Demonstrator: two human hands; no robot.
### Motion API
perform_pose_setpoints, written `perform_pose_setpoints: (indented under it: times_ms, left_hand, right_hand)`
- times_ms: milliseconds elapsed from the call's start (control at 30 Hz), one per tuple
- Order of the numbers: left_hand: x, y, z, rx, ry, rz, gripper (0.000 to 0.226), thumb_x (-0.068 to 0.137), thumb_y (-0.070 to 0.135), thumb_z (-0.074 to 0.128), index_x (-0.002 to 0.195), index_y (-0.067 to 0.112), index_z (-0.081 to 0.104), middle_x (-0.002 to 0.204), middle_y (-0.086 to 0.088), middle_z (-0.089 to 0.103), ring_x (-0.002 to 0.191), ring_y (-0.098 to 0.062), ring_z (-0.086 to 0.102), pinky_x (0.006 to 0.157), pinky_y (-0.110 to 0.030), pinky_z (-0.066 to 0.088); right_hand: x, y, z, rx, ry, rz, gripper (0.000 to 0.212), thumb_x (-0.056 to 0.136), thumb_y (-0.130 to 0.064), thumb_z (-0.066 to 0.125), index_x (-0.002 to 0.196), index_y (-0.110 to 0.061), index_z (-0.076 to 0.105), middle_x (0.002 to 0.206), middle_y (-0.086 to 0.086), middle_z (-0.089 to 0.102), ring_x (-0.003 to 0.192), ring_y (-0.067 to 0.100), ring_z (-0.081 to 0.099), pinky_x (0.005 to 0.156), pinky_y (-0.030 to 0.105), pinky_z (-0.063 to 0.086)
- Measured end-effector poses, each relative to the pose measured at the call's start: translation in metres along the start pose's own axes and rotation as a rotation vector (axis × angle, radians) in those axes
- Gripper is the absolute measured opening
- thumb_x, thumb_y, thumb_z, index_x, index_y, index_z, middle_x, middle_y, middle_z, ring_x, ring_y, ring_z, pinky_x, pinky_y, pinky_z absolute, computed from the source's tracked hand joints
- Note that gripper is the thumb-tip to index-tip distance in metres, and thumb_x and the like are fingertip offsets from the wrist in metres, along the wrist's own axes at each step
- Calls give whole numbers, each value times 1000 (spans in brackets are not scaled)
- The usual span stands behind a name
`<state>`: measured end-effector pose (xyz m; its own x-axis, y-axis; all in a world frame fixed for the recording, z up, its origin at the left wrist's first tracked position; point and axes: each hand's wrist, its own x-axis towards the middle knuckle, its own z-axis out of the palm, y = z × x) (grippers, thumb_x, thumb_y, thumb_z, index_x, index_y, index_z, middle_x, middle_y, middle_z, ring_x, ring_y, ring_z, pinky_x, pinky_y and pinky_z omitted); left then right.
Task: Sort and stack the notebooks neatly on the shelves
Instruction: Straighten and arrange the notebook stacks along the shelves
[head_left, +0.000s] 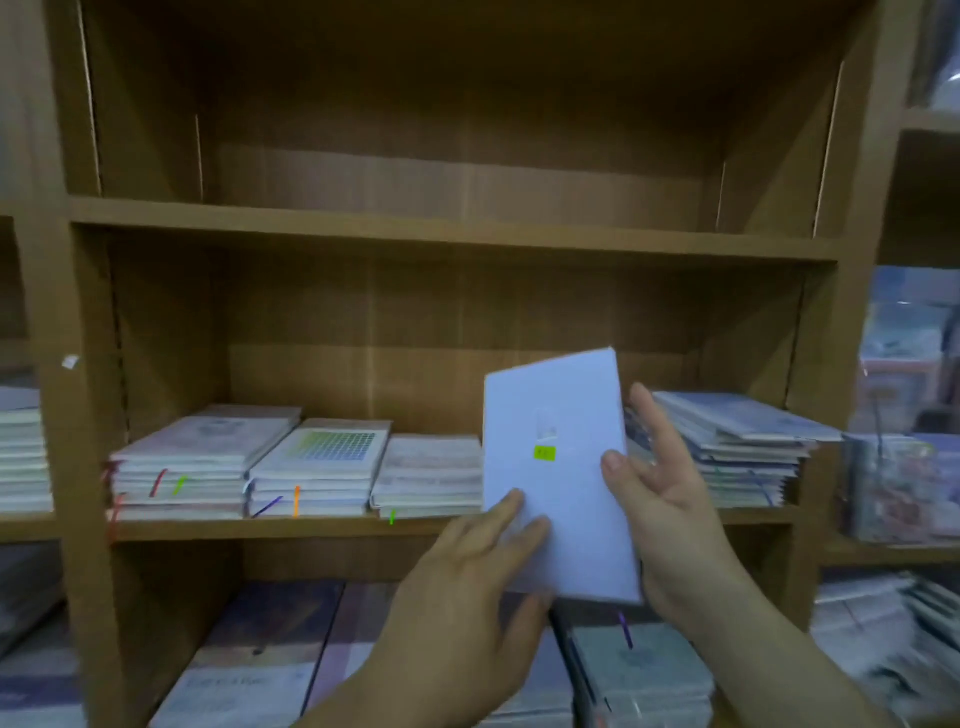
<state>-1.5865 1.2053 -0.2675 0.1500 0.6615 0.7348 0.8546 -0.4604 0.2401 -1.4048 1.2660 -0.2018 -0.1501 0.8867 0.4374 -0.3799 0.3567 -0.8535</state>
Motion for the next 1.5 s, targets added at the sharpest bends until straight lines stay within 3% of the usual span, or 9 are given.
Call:
perform_pose_setpoints:
  times_ms: [200,333,467,567,700,867,967,1100,1500]
  left_hand:
    - [18,7,-6,-117,31,-224,60,77,83,47,133,61,52,154,34,31,141,5,30,106,-4,23]
    - [39,28,-8,-304,-31,-343,90,64,92,57,145,57,43,146,35,38,137,9,33,112,-17,35]
    - [64,40,-17,-787,-165,-468,100,68,43,91,150,51,35,142,23,56,123,5,58,89,-21,57]
    - [87,48,-24,-837,-114,-463,68,84,5,79,135,45,60,104,7,78,78,-4,72,61,-26,57]
    - [113,63,1,-935,-3,-610,24,92,6,65,110,20,74,93,-13,78,88,-34,76,84,-62,59]
    - [156,84,23,-1266,59,-669,28,98,-4,48,114,1,70,103,-18,77,95,-32,76,83,-46,63]
    - [192,95,34,-1431,-50,-706,28,101,-2,47,119,4,67,108,-17,77,96,-31,76,79,-44,64]
    - [237,104,73,-1343,-120,-781,19,102,3,55,117,-2,66,102,-20,76,90,-32,75,73,-41,65]
    - [179,-5,93,-702,25,-659,15,98,6,60,97,15,71,80,-8,72,64,-13,64,50,-23,49]
  right_hand:
    - [3,-6,-3,-63,66,-12,56,103,-12,53,147,-45,42,109,-1,77,95,29,76,82,56,59]
    - [1,-9,11,-153,48,27,52,100,-15,59,145,-39,46,110,-2,77,97,23,75,87,52,60]
    - [7,-33,2,-95,-112,194,31,103,-26,53,131,-35,64,113,-5,76,106,20,72,97,51,56]
    - [13,-45,-18,-128,-275,216,36,106,-12,46,136,-23,63,130,-3,69,123,17,64,112,48,45]
    - [18,-51,-39,-367,-425,174,57,86,-1,59,139,-22,61,136,-9,65,130,6,56,118,34,38]
    - [37,-85,-73,-1053,-475,-236,71,82,-44,81,146,-42,49,152,-25,44,141,-12,33,122,24,27]
    - [59,-93,-102,-1585,-325,-541,56,94,-58,49,148,-47,42,158,-12,41,147,10,35,123,42,29]
    - [96,-77,-144,-1808,-180,-798,47,90,-25,71,136,-16,63,124,11,71,109,34,70,88,50,59]
    - [138,-64,-180,-1770,-70,-67,39,105,-36,48,143,-39,51,142,-5,56,123,19,55,95,36,51]
